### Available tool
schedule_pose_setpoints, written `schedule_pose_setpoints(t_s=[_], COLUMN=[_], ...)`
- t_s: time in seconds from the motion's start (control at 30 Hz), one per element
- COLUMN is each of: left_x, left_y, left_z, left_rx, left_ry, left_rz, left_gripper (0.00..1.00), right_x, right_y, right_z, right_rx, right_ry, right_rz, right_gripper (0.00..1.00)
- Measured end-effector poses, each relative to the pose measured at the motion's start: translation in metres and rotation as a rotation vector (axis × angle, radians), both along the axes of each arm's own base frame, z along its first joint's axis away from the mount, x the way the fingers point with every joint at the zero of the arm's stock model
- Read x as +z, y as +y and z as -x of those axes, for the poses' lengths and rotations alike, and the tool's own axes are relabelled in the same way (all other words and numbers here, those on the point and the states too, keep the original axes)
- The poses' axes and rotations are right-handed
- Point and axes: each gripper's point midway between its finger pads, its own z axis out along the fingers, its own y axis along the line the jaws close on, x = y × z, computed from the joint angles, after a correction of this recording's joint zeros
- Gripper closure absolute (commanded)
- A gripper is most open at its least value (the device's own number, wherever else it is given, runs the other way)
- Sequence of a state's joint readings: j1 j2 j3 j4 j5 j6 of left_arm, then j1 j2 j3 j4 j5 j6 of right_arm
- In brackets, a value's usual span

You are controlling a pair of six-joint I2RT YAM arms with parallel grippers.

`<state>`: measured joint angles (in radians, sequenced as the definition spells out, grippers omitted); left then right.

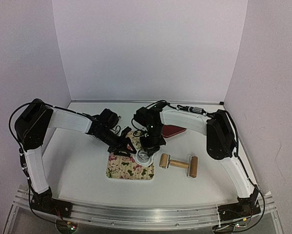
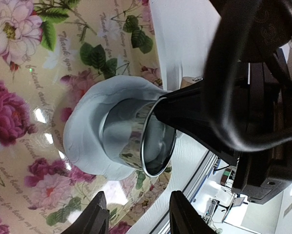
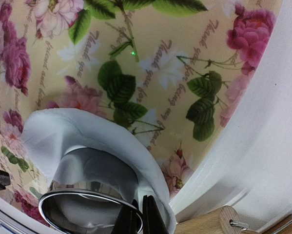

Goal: Roll out the dumpling wrappers from the dough

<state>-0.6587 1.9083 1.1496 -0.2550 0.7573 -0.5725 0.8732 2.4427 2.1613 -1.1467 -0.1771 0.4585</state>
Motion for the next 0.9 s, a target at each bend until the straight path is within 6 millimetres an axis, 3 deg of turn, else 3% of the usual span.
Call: schedule_pose_setpoints(t_s=[0.57, 0.9], left_x=[-0.018, -0.024], left_y=[-0.010, -0.013], left_z=[-0.006, -0.006], left_rx=[0.021, 0.013], left_ry=[0.018, 0.036], left_rz=[0.028, 0.032], left_gripper=[0.63, 0.74], right_x=[-0.001, -0.002], right_y=[0.000, 0.000], right_z=[0.001, 0.001], right_rx=[-0.008, -0.007], right_ry=[-0.001, -0.002], right_rz=[0.007, 0.009], right_gripper=[1.00, 1.00])
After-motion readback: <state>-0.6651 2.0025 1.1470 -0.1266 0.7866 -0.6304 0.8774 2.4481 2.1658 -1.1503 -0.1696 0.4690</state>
